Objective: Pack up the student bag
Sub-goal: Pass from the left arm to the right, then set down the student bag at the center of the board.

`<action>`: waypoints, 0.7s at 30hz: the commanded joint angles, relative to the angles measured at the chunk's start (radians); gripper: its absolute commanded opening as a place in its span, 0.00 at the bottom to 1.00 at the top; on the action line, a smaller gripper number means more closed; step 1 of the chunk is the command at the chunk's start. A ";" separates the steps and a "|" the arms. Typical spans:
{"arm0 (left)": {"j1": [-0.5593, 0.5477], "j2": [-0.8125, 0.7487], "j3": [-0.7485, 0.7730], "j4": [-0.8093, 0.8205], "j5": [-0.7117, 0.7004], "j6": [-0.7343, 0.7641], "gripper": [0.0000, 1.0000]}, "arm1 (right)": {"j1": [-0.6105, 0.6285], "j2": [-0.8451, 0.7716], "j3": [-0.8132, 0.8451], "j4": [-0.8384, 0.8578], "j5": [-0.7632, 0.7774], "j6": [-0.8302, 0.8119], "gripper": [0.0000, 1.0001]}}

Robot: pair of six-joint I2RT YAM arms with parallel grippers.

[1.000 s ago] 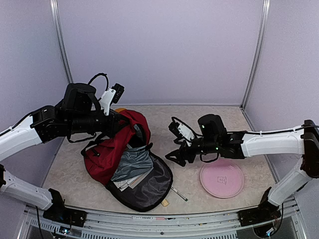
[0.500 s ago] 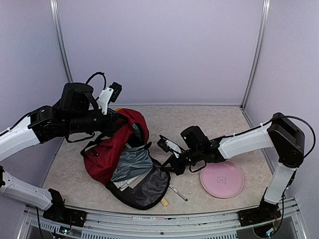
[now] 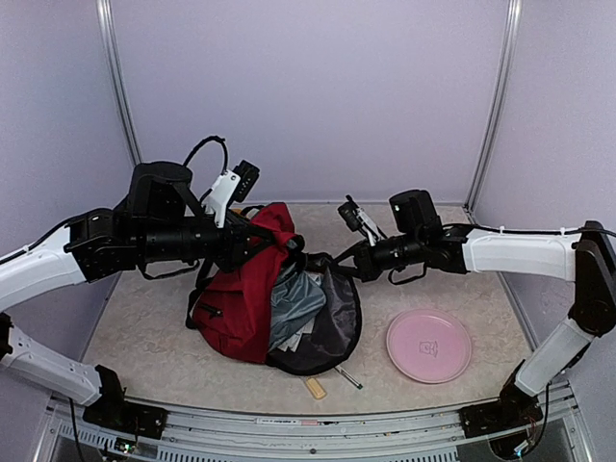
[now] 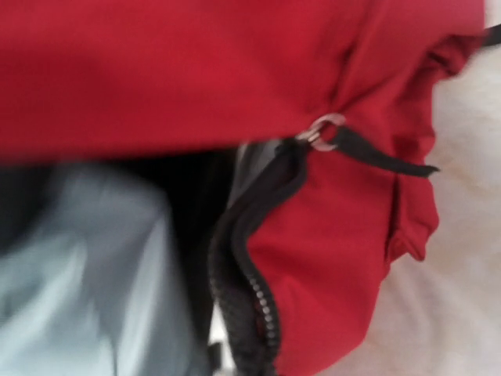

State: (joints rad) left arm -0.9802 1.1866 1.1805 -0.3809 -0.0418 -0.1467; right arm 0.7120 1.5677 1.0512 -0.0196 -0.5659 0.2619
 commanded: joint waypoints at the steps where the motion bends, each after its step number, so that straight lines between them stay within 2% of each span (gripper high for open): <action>1: -0.017 0.102 0.068 -0.023 0.080 0.061 0.57 | -0.055 -0.021 0.066 0.062 -0.040 0.086 0.00; 4: -0.084 0.119 0.113 -0.086 0.055 0.123 0.96 | -0.107 -0.004 0.082 0.065 -0.014 0.111 0.00; 5: -0.116 0.105 0.113 -0.088 0.013 0.137 0.98 | -0.129 0.003 0.086 0.064 -0.005 0.126 0.00; 7: -0.152 0.069 0.107 -0.087 -0.048 0.146 0.99 | -0.170 0.021 0.081 0.077 0.001 0.153 0.00; 11: -0.158 -0.007 0.080 -0.073 -0.087 0.130 0.99 | -0.224 0.078 0.075 0.099 0.011 0.170 0.00; 16: -0.161 -0.022 0.014 -0.127 -0.137 0.075 0.98 | -0.269 0.201 0.122 0.103 -0.017 0.190 0.00; 21: -0.192 0.049 -0.130 -0.210 -0.203 0.018 0.85 | -0.298 0.282 0.150 0.086 0.021 0.191 0.00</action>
State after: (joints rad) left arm -1.1454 1.1568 1.1770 -0.4793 -0.1719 -0.0734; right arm 0.4404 1.8160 1.1473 -0.0021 -0.5617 0.4385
